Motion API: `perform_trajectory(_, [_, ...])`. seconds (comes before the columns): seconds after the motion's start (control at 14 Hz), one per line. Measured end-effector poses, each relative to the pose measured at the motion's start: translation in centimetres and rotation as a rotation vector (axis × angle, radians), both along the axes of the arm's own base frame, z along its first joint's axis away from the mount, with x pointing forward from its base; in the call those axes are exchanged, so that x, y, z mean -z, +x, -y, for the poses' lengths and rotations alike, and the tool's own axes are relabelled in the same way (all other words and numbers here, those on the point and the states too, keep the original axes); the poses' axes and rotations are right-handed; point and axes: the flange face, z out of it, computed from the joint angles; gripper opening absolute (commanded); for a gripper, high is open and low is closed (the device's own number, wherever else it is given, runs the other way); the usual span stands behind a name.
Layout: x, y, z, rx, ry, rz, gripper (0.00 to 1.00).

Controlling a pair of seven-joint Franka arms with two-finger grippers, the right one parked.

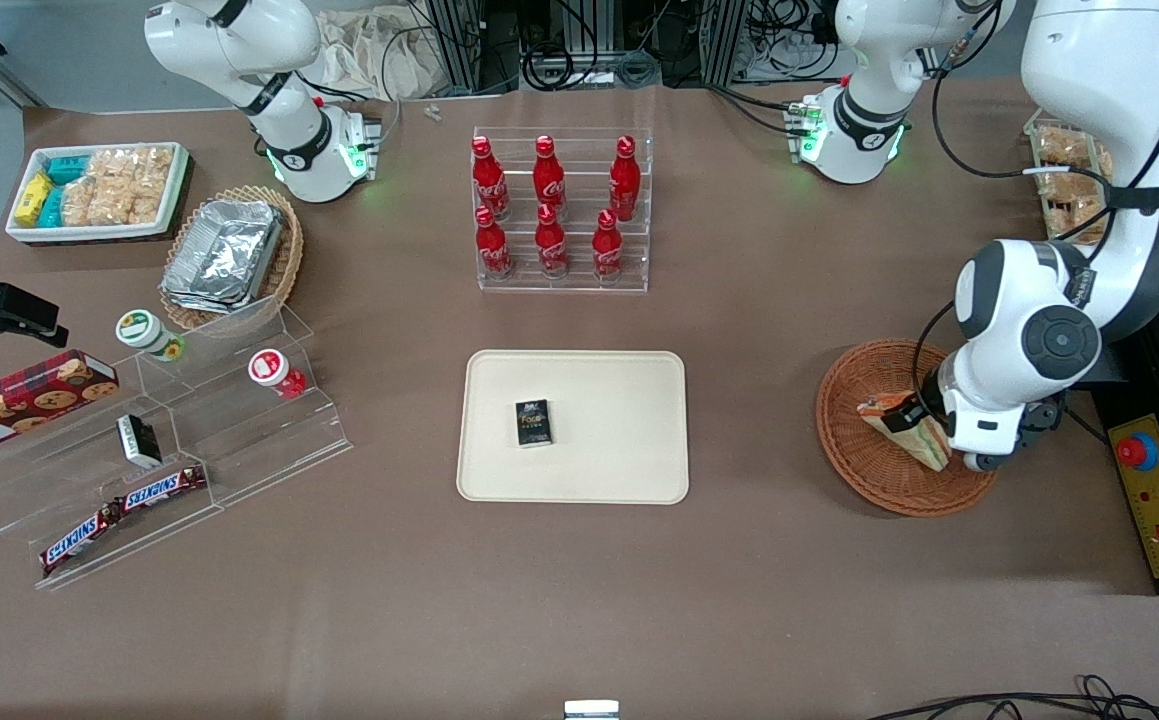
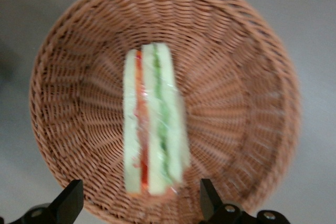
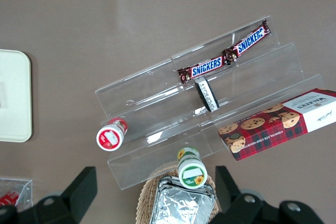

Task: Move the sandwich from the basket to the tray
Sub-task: 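Lower the open left gripper over the wrapped sandwich in the wicker basket, then close the left gripper on the sandwich and lift it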

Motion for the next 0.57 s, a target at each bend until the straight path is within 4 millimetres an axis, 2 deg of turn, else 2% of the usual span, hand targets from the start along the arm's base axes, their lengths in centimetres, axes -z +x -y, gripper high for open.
perform_trajectory(0.29, [2.5, -1.8, -1.6, -0.039, 0.027, -0.022, 1.0])
perform_trajectory(0.43, [3.0, -1.9, -2.7, -0.078, 0.035, -0.03, 1.0])
perform_trajectory(0.57, [3.5, -1.8, -2.8, -0.127, 0.04, -0.023, 1.0])
